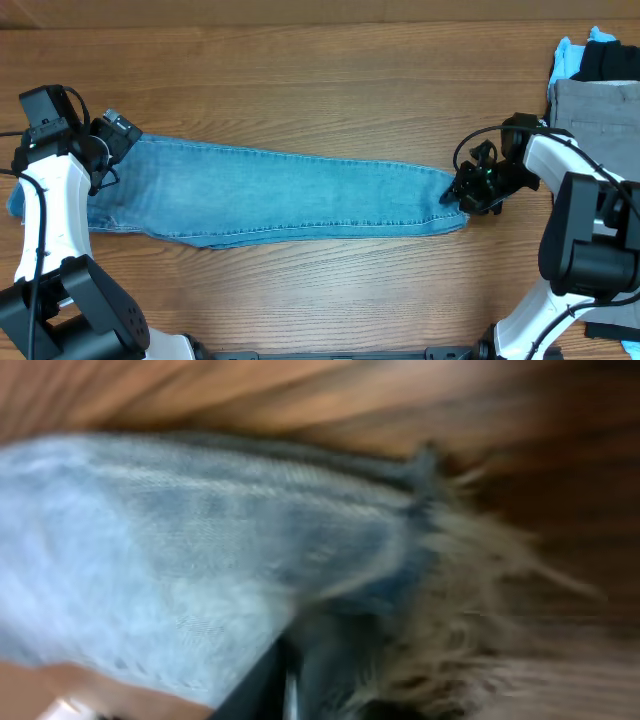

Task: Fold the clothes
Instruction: 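Grasp the frayed leg hem with the right gripper, then fold the leg hem leftward over the jeans with the right gripper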

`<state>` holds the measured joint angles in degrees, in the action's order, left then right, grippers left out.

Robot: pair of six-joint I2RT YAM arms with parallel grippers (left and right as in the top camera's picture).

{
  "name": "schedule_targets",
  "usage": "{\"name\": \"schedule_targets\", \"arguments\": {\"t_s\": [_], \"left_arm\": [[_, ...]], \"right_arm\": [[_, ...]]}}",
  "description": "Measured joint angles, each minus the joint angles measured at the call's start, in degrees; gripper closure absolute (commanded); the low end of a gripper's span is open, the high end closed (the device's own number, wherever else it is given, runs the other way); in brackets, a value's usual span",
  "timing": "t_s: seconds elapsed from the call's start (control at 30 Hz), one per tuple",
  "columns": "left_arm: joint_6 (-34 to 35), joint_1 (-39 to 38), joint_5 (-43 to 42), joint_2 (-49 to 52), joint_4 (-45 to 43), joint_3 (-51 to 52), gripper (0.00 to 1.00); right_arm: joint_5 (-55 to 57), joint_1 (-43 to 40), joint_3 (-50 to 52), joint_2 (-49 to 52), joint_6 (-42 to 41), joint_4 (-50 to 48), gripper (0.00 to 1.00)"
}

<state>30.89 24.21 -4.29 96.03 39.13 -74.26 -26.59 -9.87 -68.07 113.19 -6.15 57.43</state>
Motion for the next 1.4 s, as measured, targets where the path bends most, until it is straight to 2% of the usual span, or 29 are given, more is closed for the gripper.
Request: {"name": "schedule_targets", "arguments": {"t_s": [0.07,0.4,0.63,0.83,0.97,1.4], "left_arm": [[0.00,0.00,-0.02,0.00,0.00,0.00,0.00],[0.00,0.00,0.00,0.00,0.00,0.00,0.00],[0.00,0.00,0.00,0.00,0.07,0.00,0.00],[0.00,0.00,0.00,0.00,0.07,0.00,0.00],[0.00,0.00,0.00,0.00,0.04,0.00,0.00],[0.00,0.00,0.00,0.00,0.35,0.00,0.00]], "right_arm": [[0.68,0.11,-0.02,0.26,-1.03,0.00,0.96],[7.28,-2.54,-6.23,2.03,-6.25,4.46,0.96],[14.78,-7.45,-22.49,2.84,-8.48,12.55,0.96],[16.39,-7.23,-33.51,2.84,-8.85,16.72,0.96],[16.72,-4.26,-35.65,2.84,-8.85,18.32,0.96],[16.46,16.50,-34.88,2.84,-10.43,14.14,0.92]]}}
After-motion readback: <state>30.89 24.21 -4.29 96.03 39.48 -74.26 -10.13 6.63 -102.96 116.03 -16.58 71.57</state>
